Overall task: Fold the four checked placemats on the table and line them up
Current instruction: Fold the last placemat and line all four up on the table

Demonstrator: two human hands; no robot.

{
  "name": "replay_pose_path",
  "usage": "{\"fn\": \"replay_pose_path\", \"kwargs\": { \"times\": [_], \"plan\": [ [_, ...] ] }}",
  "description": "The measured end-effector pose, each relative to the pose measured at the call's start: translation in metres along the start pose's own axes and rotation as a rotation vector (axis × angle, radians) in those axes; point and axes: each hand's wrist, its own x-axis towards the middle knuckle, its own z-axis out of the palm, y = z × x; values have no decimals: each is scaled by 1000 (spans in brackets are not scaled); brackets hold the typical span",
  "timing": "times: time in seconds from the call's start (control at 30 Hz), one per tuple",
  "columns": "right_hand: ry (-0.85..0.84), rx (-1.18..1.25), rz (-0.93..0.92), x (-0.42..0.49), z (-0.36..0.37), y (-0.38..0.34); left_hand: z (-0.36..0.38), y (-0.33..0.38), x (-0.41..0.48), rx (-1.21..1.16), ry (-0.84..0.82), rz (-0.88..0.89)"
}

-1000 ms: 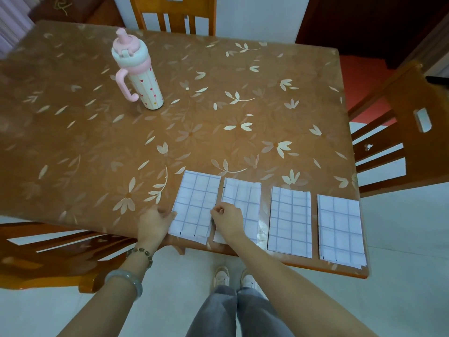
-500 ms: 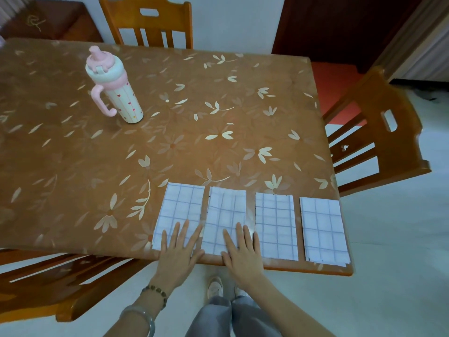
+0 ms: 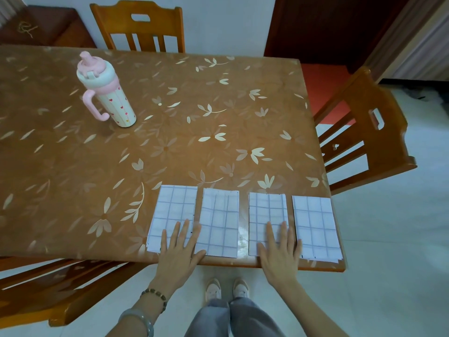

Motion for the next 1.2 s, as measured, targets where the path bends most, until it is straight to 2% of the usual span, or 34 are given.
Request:
{"fn": "replay_pose_path", "kwargs": {
  "times": [0.17,0.77,1.1,1.2],
  "plan": [
    [-65,-34,23,-3,13,20,10,7,4,-29,-15,-39],
    [-103,-49,-46,1,12,16,7,16,7,-26,-12,-30],
    [-57,-74,-103,0,6,6,7,19,6,-37,35,-29],
    [-95,-60,-81,0,8,4,11,22,4,-53,33,-53]
  ]
}}
